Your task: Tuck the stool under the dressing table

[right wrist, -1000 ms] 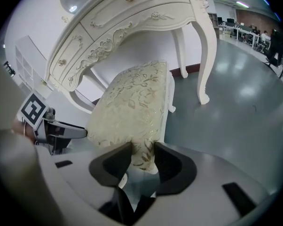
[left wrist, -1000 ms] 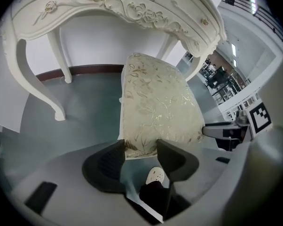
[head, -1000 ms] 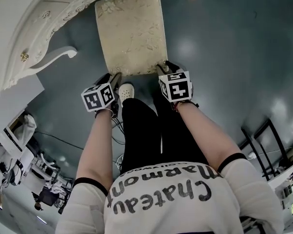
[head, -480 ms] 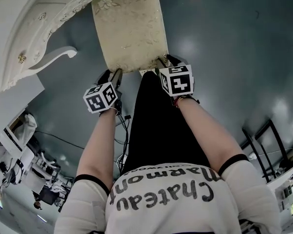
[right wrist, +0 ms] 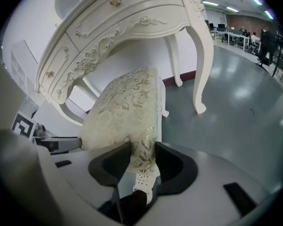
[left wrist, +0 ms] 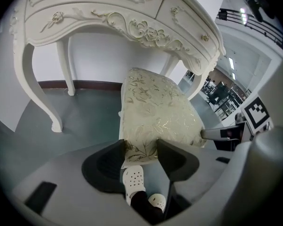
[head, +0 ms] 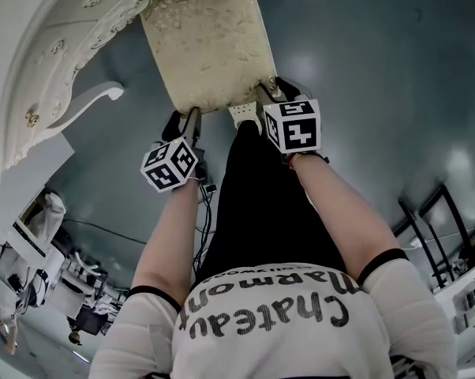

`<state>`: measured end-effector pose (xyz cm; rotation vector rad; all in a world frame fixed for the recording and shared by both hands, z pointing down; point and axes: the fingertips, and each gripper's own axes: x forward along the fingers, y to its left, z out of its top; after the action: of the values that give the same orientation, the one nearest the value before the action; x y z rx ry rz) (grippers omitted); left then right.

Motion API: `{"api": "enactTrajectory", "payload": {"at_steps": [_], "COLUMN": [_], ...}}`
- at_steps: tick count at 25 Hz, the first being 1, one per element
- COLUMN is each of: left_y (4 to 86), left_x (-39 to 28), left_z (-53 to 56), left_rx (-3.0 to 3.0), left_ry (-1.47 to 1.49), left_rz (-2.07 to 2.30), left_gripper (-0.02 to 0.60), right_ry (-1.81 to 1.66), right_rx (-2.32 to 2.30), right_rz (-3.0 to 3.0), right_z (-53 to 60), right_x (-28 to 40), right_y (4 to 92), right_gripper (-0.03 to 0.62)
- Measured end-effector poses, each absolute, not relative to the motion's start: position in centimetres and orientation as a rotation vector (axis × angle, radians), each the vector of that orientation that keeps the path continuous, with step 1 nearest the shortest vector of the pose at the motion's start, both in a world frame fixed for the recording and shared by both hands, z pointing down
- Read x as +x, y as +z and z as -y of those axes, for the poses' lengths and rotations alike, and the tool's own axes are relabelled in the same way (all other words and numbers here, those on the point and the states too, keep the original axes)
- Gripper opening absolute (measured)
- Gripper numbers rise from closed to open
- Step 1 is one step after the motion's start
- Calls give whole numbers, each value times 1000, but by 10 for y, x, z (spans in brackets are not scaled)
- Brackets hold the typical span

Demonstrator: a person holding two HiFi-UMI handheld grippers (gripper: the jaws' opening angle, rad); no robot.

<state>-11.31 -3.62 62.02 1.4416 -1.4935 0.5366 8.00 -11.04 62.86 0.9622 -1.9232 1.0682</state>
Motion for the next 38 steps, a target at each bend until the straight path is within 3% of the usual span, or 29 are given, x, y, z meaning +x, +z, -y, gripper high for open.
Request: {"api": "enactTrajectory", "payload": {"at_steps": [38], "left_y": [619], "left_x": [-162], "left_z": [146], "left_rx": [1480], "left_ry": [381], "left_rz": [1628], "left_gripper": [235], "right_ry": [908], "right_rx": [974], "right_rz": [2095], "right_z": [232], "right_x": [26], "right_y": [626], "right_gripper": [179]}}
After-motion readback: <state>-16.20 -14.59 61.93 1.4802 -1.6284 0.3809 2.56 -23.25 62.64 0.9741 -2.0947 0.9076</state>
